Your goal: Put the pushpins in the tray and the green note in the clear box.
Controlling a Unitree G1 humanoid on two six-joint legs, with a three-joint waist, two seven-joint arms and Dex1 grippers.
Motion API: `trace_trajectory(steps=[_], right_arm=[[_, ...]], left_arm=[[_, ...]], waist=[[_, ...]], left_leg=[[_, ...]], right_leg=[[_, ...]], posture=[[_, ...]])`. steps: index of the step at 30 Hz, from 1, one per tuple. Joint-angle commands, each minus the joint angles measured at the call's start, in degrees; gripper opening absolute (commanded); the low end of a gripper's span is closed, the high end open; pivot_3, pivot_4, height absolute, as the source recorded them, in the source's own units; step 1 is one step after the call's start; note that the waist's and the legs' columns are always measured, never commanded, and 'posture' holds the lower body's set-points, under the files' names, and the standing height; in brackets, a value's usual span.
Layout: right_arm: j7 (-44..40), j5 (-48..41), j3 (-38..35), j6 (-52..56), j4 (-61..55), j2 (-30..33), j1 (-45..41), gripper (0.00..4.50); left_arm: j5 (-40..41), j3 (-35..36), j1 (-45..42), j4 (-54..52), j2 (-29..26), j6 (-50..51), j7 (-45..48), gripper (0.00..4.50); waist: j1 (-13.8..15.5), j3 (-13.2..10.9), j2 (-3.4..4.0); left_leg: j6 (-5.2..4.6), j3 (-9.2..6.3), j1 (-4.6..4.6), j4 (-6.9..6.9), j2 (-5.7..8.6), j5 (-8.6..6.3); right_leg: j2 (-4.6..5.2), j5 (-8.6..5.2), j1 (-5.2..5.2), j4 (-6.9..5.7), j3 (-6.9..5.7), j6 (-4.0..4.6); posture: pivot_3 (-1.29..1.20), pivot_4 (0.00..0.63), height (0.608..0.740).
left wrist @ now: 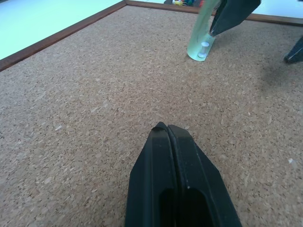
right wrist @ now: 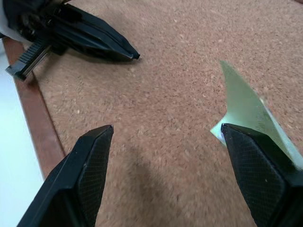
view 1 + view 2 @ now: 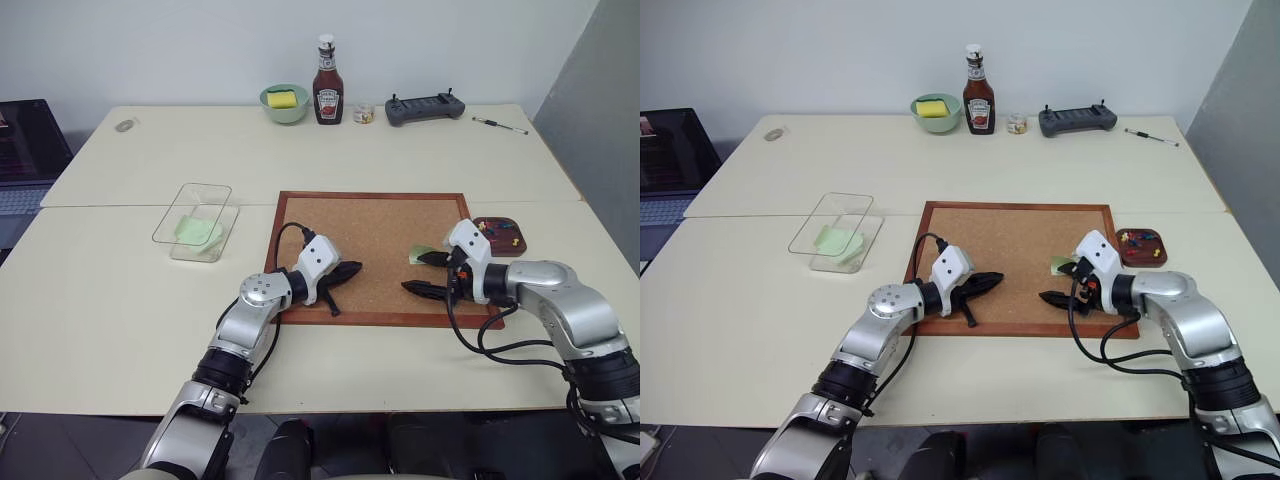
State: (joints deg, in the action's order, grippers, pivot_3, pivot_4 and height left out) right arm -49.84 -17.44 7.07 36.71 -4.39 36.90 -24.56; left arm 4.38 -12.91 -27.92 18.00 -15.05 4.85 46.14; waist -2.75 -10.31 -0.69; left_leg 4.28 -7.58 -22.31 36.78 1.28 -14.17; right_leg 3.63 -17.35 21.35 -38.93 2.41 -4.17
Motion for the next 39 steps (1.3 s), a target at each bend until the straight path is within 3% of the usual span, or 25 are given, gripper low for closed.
trace_trajectory(steps=[1, 6, 9, 24, 39], right_arm=[[0.4, 1.9, -0.5, -4.2, 2.4, -0.4, -2.2, 3.86], [0.4, 3.4, -0.5, -7.1, 6.6, -1.2, -3.6, 3.86], [0.5, 3.9, -0.7, -8.2, 8.3, -1.6, -4.2, 3.4], [-0.1, 5.6, -0.8, -10.8, 11.0, -1.8, -4.6, 0.03], [-3.9, 1.9, -3.3, -8.1, 1.9, 1.4, -5.6, 0.01]], left_arm=[[-0.8, -0.4, 1.4, 0.9, -0.7, 1.3, 0.0, 0.0], [-0.7, -0.4, 1.3, 0.9, -0.8, 1.4, 0.0, 0.0], [-0.7, -0.5, 1.2, 0.9, -0.7, 1.4, 0.1, 0.0], [-0.7, -0.5, 1.4, 0.5, -0.8, 1.6, 0.1, 0.0], [-0.3, -0.3, 1.6, 0.5, -0.7, 1.8, 0.3, 0.0]], waist=[[0.0, 0.0, 0.0], [0.0, 0.0, 0.0], [-0.1, 0.0, 0.0], [-0.1, 0.0, 0.01], [-0.1, 0.0, 0.01]], left_leg=[[0.0, 0.0, 0.0, 0.0, 0.0, 0.0], [0.0, -0.01, 0.0, 0.0, -0.01, 0.0], [0.0, -0.01, 0.0, 0.0, -0.01, 0.0], [0.0, -0.01, 0.0, 0.0, -0.01, 0.0], [0.0, -0.02, -0.02, -0.01, -0.01, 0.0]], right_leg=[[0.0, 0.0, 0.0, 0.0, 0.0, 0.0], [-0.01, 0.0, 0.01, -0.01, 0.0, 0.0], [-0.01, 0.0, 0.01, -0.01, -0.01, 0.0], [-0.01, 0.0, 0.01, -0.01, 0.0, 0.0], [-0.01, 0.0, 0.03, -0.01, 0.0, 0.0]], posture=[[0.0, 0.15, 0.74], [0.0, 0.15, 0.74], [0.0, 0.15, 0.74], [0.0, 0.15, 0.74], [0.0, 0.15, 0.74]])
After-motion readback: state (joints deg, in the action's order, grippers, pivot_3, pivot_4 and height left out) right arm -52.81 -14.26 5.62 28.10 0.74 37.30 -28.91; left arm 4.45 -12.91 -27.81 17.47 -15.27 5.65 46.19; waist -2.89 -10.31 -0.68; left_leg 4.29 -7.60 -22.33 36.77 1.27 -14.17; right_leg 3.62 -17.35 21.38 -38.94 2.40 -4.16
